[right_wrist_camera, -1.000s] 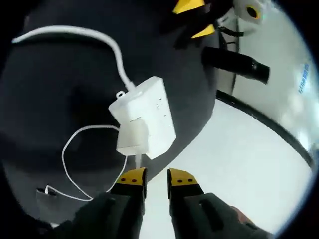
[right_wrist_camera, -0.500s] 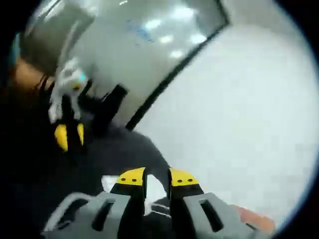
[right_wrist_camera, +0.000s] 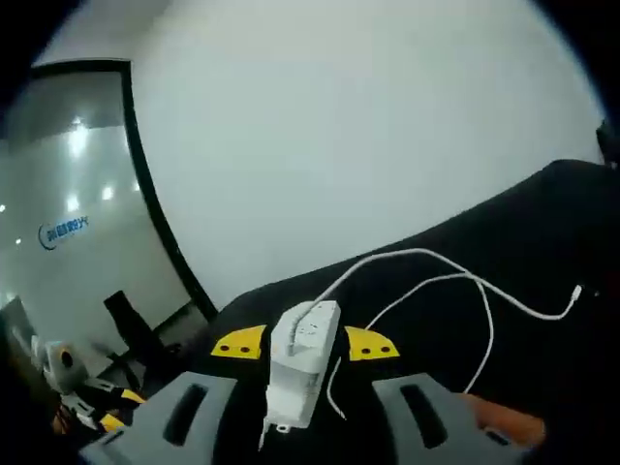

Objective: Connect the charging cable to the phone, plug the charger into the socket, and turn on the power strip switch to charge the phone.

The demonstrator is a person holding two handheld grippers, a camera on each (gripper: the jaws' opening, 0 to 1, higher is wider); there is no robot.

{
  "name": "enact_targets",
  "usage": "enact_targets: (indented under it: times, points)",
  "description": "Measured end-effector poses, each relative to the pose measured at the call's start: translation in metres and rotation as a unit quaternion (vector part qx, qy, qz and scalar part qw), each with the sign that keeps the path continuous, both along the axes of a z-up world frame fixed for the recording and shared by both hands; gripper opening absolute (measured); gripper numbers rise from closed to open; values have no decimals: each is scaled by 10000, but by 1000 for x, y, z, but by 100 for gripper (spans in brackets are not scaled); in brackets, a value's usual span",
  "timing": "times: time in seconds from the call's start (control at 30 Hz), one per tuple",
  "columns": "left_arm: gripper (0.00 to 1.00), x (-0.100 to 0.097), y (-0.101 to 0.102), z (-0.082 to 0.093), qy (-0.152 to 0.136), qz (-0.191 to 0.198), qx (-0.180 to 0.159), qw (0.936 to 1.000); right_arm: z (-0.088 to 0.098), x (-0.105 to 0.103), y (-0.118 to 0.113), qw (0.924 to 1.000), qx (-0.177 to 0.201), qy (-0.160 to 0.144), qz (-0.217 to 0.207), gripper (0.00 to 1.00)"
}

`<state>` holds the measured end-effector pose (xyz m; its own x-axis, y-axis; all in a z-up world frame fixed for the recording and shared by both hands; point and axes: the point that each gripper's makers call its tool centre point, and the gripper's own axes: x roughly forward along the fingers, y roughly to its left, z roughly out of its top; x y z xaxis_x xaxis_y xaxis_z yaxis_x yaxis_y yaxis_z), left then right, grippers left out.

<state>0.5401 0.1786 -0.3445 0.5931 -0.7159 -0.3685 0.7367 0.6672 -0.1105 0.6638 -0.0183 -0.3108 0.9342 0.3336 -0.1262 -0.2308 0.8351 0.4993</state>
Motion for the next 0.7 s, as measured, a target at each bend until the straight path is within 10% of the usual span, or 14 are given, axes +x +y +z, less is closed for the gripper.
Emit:
enact_targets:
  times: [0.7]
  points:
    - [29,1,3,-6,27,-12,126,9999,-6,19,31,9995,-237,-224,-55,3]
